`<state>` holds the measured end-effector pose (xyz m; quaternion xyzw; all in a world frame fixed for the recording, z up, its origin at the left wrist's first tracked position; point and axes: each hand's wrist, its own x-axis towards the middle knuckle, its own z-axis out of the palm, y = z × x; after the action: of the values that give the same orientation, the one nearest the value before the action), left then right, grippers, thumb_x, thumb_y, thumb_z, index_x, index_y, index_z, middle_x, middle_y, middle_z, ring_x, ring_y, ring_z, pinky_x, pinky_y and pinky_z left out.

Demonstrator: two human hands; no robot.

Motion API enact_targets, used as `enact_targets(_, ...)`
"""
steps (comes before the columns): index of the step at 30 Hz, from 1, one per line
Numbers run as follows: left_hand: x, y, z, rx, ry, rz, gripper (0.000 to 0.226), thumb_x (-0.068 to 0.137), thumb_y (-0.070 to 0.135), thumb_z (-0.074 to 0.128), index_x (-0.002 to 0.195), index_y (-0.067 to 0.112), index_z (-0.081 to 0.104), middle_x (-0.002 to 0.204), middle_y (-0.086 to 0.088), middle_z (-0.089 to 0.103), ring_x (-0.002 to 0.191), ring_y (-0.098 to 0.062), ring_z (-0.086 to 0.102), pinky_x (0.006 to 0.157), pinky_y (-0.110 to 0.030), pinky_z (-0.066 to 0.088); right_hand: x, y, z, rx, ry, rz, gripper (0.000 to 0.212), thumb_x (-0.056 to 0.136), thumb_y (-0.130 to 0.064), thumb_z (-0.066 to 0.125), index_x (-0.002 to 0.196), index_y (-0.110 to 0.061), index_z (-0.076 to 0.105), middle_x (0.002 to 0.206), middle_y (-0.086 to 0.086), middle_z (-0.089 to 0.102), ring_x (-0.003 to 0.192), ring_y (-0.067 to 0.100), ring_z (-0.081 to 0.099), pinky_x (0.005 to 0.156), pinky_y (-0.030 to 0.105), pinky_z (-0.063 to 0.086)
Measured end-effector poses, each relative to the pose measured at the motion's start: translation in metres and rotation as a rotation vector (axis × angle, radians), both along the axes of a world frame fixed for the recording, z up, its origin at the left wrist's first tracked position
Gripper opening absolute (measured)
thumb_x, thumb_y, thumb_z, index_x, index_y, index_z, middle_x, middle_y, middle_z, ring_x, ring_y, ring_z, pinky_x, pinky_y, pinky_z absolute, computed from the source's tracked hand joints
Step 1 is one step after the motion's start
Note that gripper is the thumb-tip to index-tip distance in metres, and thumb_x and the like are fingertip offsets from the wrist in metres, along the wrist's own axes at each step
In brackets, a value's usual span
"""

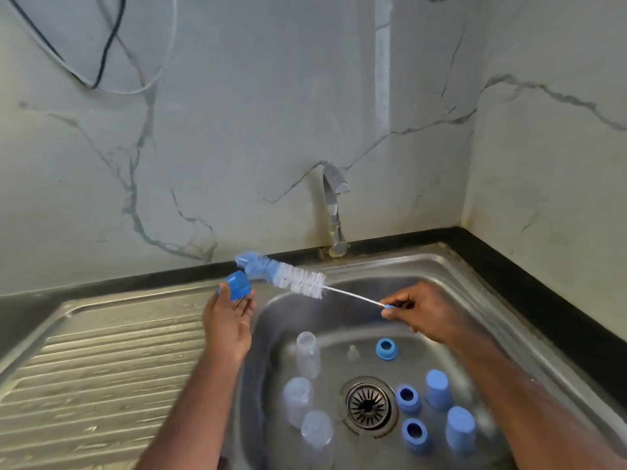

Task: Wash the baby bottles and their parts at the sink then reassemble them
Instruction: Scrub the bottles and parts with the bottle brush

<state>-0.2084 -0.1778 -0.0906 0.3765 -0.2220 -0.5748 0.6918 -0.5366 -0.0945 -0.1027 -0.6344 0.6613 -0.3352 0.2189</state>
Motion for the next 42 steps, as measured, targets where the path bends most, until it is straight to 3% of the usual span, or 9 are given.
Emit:
enact_targets(6,0.015,-0.005,0.001,-0.023,-0.005,0.025,0.021,0.106,0.022,0.051,0.122,0.011,0.058,0.111,-0.013,0.066,0.101,-0.025,0.067,0.092,-0.038,0.054,0.004,0.003,0.003,0.019,-0.065,0.075,0.018,0.084,-0.008,0.079,0.093,-0.025,0.079,0.059,-0.020,0.068,0.054,-0.007,0.059,0.052,0.009,0.043)
enact_targets(13,0.016,-0.002,0.000,-0.057,-0.176,-0.084,0.015,0.103,0.013,0.053,0.116,0.013,0.059,0.105,-0.011,0.067,0.092,-0.028,0.067,0.085,-0.042,0.056,0.008,0.006,0.011,-0.071,-0.066,0.064,0.021,0.085,-0.017,0.080,0.095,-0.036,0.077,0.080,-0.015,0.075,0.078,-0.001,0.068,0.071,0.012,0.050)
enact_targets(18,0.023,0.005,-0.006,-0.101,-0.209,-0.190,0.015,0.102,0.011,0.052,0.113,0.006,0.061,0.108,-0.018,0.069,0.093,-0.033,0.069,0.073,-0.032,0.063,-0.002,0.006,0.016,-0.202,0.398,-0.052,0.018,0.100,-0.042,0.057,0.090,-0.035,0.070,0.075,-0.015,0.066,0.071,0.001,0.061,0.070,0.024,0.050)
enact_targets(21,0.028,0.004,-0.002,-0.106,-0.114,-0.165,0.013,0.104,0.015,0.050,0.103,0.010,0.062,0.104,-0.015,0.070,0.095,-0.031,0.069,0.081,-0.037,0.062,0.010,0.003,0.008,0.020,0.200,0.145,0.038,0.102,-0.044,0.052,0.070,-0.026,0.065,0.058,-0.013,0.058,0.057,0.004,0.053,0.064,0.029,0.045)
enact_targets(24,0.035,0.000,0.000,-0.123,-0.111,-0.142,0.013,0.104,0.015,0.050,0.103,0.010,0.063,0.108,-0.015,0.069,0.101,-0.032,0.068,0.087,-0.041,0.059,0.015,0.002,0.001,0.032,0.085,0.192,0.022,0.089,-0.042,0.073,0.077,-0.026,0.063,0.065,-0.008,0.062,0.058,0.004,0.055,0.060,0.028,0.047)
enact_targets(30,0.031,-0.003,-0.005,-0.128,-0.212,-0.105,0.026,0.102,0.014,0.054,0.124,0.001,0.059,0.113,-0.017,0.069,0.111,-0.036,0.066,0.093,-0.043,0.058,0.007,-0.003,0.005,-0.400,0.455,-0.073,0.009,0.090,-0.039,0.072,0.085,-0.032,0.067,0.079,-0.012,0.064,0.073,0.008,0.059,0.072,0.036,0.053)
enact_targets(34,0.029,-0.005,-0.004,-0.134,-0.255,-0.025,0.019,0.102,0.013,0.056,0.119,0.007,0.062,0.113,-0.016,0.067,0.110,-0.031,0.066,0.096,-0.042,0.057,0.006,0.000,0.011,-0.541,0.594,0.018,0.031,0.099,-0.053,0.051,0.091,-0.031,0.072,0.077,-0.014,0.066,0.068,0.009,0.058,0.070,0.032,0.049)
enact_targets(39,0.044,-0.006,-0.007,-0.207,-0.339,-0.092,0.033,0.101,0.008,0.054,0.135,0.005,0.056,0.120,-0.012,0.063,0.110,-0.027,0.065,0.087,-0.033,0.060,0.019,0.000,-0.001,-0.046,-0.012,0.219,0.043,0.085,-0.063,0.055,0.069,-0.025,0.067,0.056,-0.002,0.053,0.055,0.010,0.049,0.061,0.039,0.045)
enact_targets(42,0.055,-0.007,-0.007,-0.201,-0.345,-0.123,0.035,0.102,0.010,0.053,0.136,0.003,0.055,0.121,-0.014,0.063,0.112,-0.028,0.064,0.088,-0.035,0.060,0.017,-0.002,-0.012,-0.079,-0.107,0.174,0.015,0.081,-0.030,0.082,0.076,-0.026,0.069,0.070,0.000,0.067,0.065,0.012,0.064,0.069,0.040,0.057)
